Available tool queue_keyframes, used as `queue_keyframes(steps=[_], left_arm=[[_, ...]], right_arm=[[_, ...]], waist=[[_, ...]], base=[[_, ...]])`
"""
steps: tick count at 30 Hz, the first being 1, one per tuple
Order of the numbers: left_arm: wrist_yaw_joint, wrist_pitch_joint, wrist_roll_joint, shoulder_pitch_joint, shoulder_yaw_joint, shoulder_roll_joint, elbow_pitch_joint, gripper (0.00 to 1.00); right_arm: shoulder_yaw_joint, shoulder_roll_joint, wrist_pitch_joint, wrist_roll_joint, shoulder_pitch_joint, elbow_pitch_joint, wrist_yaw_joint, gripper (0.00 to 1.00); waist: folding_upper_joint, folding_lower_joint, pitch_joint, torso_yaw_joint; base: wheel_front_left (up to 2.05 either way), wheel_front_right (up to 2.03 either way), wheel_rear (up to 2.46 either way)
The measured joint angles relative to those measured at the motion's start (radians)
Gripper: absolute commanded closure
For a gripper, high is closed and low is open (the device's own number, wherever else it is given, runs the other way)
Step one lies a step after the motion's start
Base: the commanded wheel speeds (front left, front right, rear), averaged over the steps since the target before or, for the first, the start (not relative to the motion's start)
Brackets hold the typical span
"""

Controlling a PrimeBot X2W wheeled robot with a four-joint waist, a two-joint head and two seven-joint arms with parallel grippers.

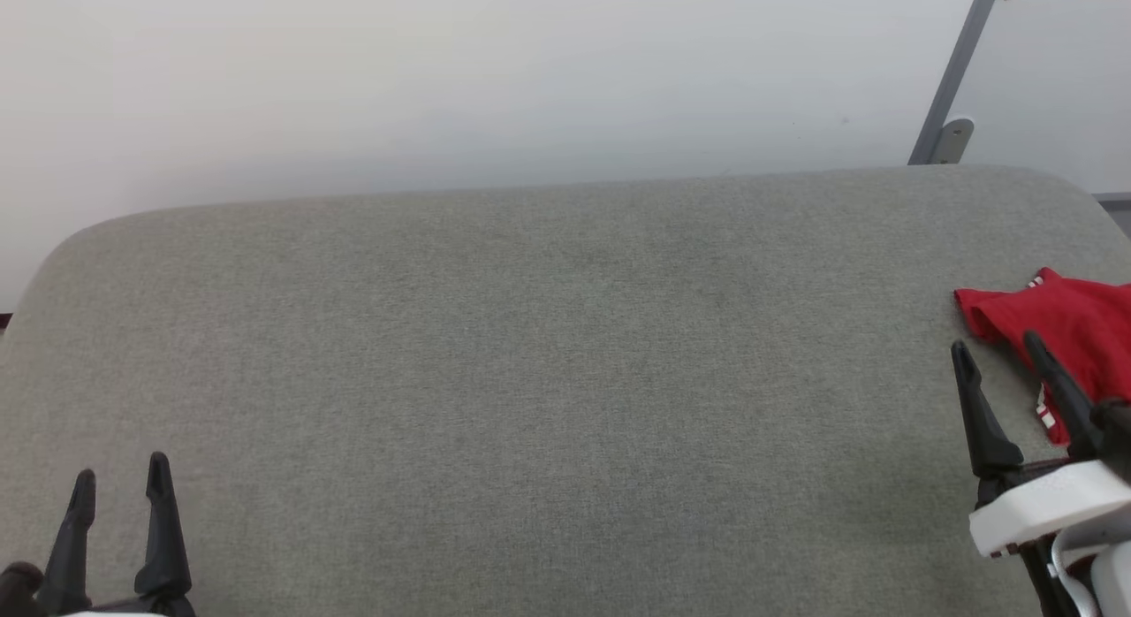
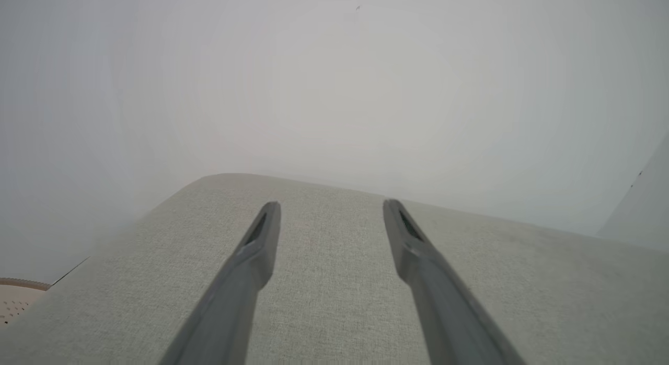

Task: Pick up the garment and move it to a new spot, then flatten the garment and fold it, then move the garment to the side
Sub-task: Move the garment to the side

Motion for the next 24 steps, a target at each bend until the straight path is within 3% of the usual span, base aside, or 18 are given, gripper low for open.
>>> queue_keyframes(steps=[24], left_arm=[[0.000,0.000,0.005,0.054,0.063,-0.031,-0.018,0.00]], right_arm=[[-0.060,0.063,0.000,-0.024,0.096,-0.079,0.000,0.00]], waist=[[0.0000,0.0000,-0.016,0.034]], base=[[0.00,0.00,0.00]])
